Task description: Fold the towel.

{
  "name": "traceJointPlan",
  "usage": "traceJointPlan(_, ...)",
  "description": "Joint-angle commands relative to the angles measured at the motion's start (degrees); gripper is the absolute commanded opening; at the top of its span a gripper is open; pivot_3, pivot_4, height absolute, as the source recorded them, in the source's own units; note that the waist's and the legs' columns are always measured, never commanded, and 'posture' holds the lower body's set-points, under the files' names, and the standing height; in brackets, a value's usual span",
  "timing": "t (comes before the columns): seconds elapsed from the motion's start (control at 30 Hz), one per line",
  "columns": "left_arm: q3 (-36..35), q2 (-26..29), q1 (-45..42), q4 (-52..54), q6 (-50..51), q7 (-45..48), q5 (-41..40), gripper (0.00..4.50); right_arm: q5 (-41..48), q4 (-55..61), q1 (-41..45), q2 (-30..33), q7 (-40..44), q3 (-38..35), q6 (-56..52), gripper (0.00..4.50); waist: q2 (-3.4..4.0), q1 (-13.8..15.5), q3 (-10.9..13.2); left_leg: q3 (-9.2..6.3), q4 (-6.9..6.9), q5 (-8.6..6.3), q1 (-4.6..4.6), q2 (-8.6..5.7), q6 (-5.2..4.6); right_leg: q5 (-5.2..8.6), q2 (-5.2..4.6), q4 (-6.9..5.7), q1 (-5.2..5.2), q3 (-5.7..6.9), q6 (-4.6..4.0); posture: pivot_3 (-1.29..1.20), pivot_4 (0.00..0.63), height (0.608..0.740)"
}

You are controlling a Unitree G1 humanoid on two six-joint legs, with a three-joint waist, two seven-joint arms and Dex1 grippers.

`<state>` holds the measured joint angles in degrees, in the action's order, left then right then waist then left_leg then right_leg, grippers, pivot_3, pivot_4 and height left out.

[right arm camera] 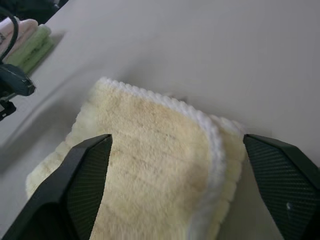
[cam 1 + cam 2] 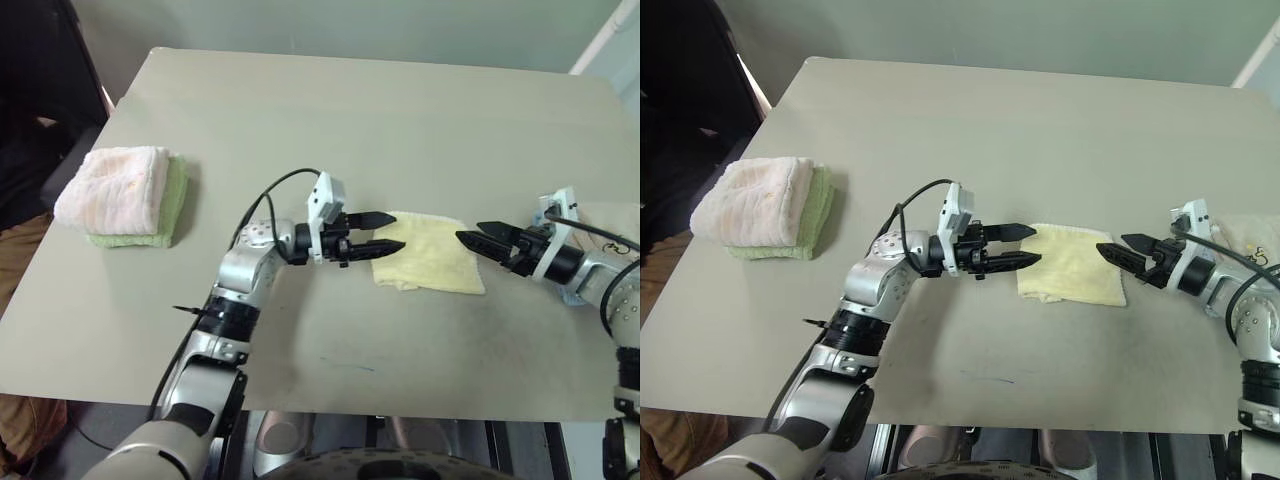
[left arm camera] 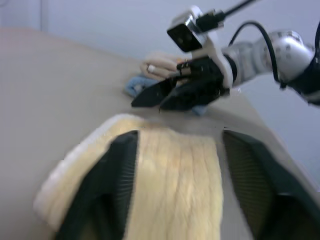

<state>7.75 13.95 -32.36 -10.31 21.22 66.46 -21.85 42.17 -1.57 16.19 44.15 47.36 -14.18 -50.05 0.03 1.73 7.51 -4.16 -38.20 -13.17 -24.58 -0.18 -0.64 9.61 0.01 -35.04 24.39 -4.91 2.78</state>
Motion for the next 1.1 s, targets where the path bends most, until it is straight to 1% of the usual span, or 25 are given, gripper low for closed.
traceJointPlan(0.03, -0.59, 1.83, 1.86, 4.18, -0.85, -2.7, 0.88, 4.21, 0.1, -4.58, 2.52, 2.11, 3.32, -0.2, -1.96, 4.5, 0.0, -0.03, 0.0, 0.0, 0.0, 0.0, 0.01, 0.0, 0.0, 0.01, 0.0, -0.02, 0.0, 0.0, -0.04, 0.0, 0.15, 0.74)
traceJointPlan(0.07, -0.72, 2.24, 2.68, 4.97, -0.72, -3.64, 0.96, 4.47, -1.2, -7.13, 3.38, 2.43, 3.31, 0.8, -2.31, 4.5, 0.0, -0.07, 0.0, 0.0, 0.02, 0.0, 0.03, 0.01, -0.01, 0.07, 0.0, -0.03, 0.0, 0.0, -0.19, 0.0, 0.15, 0.74)
traceJointPlan(0.3, -1.05, 4.53, 7.17, 12.16, 3.34, -4.91, -2.43, 4.47, -2.68, -15.21, 7.56, 2.86, 9.13, 5.97, -7.74, 4.5, 0.06, -0.16, 0.01, 0.0, 0.0, 0.06, 0.07, 0.0, -0.08, 0.01, -0.01, -0.08, -0.01, 0.0, -0.49, 0.0, 0.15, 0.74)
traceJointPlan(0.47, -0.68, 5.32, 8.21, 13.47, 3.39, -6.31, -2.24, 4.47, -4.71, -20.21, 9.59, 1.42, 12.98, 9.67, -8.99, 4.5, 0.06, -0.41, 0.01, 0.0, 0.0, 0.09, 0.25, 0.02, -0.06, -0.06, 0.01, -0.14, -0.09, -0.01, -0.59, 0.0, 0.15, 0.74)
traceJointPlan(0.7, 0.21, 5.79, 9.88, 15.33, 4.05, -7.46, -2.4, 4.47, -1.55, -12.13, 9.75, 0.0, 17.04, 12.35, -14.93, 4.5, 0.06, -1.12, 0.01, -0.01, 0.07, 0.07, 0.42, 0.07, 0.02, 0.08, 0.12, -0.38, -0.1, 0.0, -0.83, 0.0, 0.15, 0.74)
traceJointPlan(0.8, 0.08, 5.78, 9.5, 14.81, 3.48, -7.59, -2.24, 4.47, -1.87, -10.99, 9.7, -0.38, 17.38, 13.22, -16.32, 4.5, 0.06, -1.16, 0.01, -0.03, 0.08, 0.08, 0.45, 0.08, 0.06, 0.15, 0.14, -0.45, -0.1, 0.01, -0.87, 0.0, 0.15, 0.74)
traceJointPlan(0.9, 0.77, 5.53, 9.23, 13.54, 1.84, -8.03, -0.96, 4.47, -3.59, -13.54, 11.41, -1.74, 17.49, 14.77, -15.5, 4.5, 0.06, -1.37, 0.0, -0.02, 0.07, 0.09, 0.48, 0.09, 0.08, 0.15, 0.14, -0.46, -0.1, 0.0, -0.87, 0.0, 0.15, 0.74)
traceJointPlan(1.0, 1.19, 4.98, 9.42, 13.52, 1.82, -8.22, -1.14, 4.5, -4.88, -14.78, 12.11, -2.58, 17.33, 15.46, -14.47, 3.88, 0.05, -1.66, 0.0, -0.03, 0.07, 0.09, 0.54, 0.09, 0.09, 0.13, 0.14, -0.53, -0.11, -0.02, -0.89, 0.0, 0.15, 0.74)
traceJointPlan(1.03, 1.24, 4.9, 9.36, 13.42, 1.76, -8.27, -1.15, 4.5, -4.91, -14.73, 12.15, -2.71, 17.4, 15.4, -14.46, 3.6, 0.05, -1.67, 0.0, -0.04, 0.07, 0.09, 0.54, 0.09, 0.09, 0.14, 0.14, -0.56, -0.1, -0.02, -0.91, 0.0, 0.15, 0.74)
traceJointPlan(1.1, 1.32, 4.85, 9.0, 12.95, 1.4, -8.32, -1.01, 4.5, -4.66, -14.39, 12.09, -2.82, 17.49, 14.76, -14.56, 2.84, 0.05, -1.67, 0.0, -0.04, 0.06, 0.09, 0.57, 0.09, 0.09, 0.22, 0.14, -0.75, -0.06, -0.02, -0.99, 0.0, 0.15, 0.74)
